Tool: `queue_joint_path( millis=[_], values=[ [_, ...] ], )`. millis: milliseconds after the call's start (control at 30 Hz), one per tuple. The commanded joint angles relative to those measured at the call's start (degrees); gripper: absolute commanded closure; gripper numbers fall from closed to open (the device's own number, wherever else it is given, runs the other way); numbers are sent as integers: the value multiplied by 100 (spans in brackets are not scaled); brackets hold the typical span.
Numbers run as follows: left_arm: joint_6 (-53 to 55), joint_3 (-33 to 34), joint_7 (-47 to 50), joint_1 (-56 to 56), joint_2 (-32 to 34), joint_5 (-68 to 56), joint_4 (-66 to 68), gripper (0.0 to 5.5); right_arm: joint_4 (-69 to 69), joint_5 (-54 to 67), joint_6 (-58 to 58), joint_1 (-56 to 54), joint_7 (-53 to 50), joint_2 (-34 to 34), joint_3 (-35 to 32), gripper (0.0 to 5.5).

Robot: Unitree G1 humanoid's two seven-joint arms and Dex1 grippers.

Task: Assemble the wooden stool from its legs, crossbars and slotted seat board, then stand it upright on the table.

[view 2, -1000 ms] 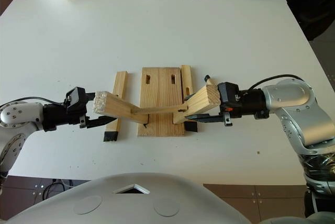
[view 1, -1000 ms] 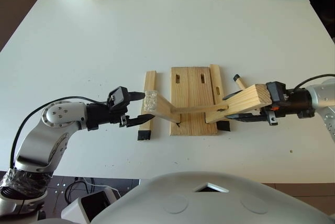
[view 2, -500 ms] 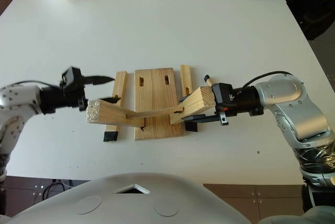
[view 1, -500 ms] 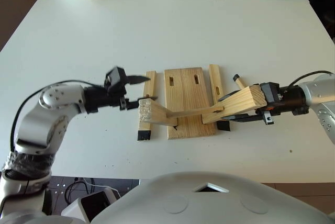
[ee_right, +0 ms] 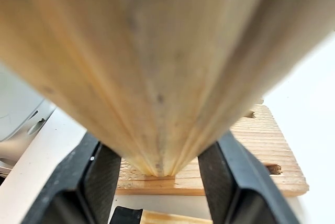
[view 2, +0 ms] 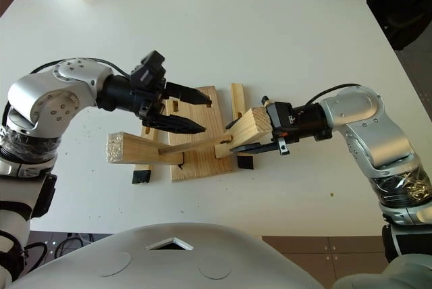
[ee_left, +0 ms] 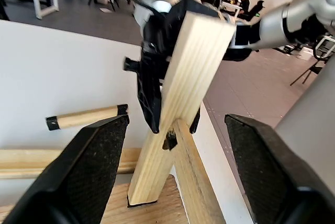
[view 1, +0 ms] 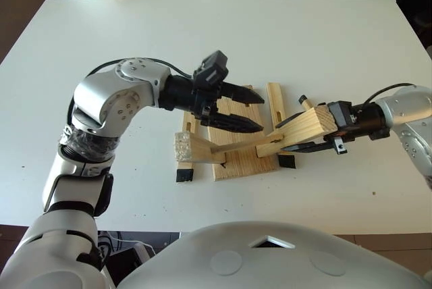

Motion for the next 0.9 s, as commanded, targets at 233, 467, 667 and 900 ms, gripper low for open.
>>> queue_joint_path(
  millis=[233, 467, 667, 900],
  values=[
    [-145, -667, -235, 191, -174, 761, 900, 210, 207, -803, 12, 65, 68, -19, 539, 348],
    [-108, -384, -291, 381, -242, 637, 896, 210, 286, -836, -3, -118, 143, 0, 659, 348],
    [153, 251, -182, 179, -339, 215, 898, 210, 290, -847, -6, -117, 91, -8, 675, 348],
    [565, 228, -209, 389, -318, -281, -113, 210, 285, -906, -20, -122, 48, 13, 731, 348]
  ],
)
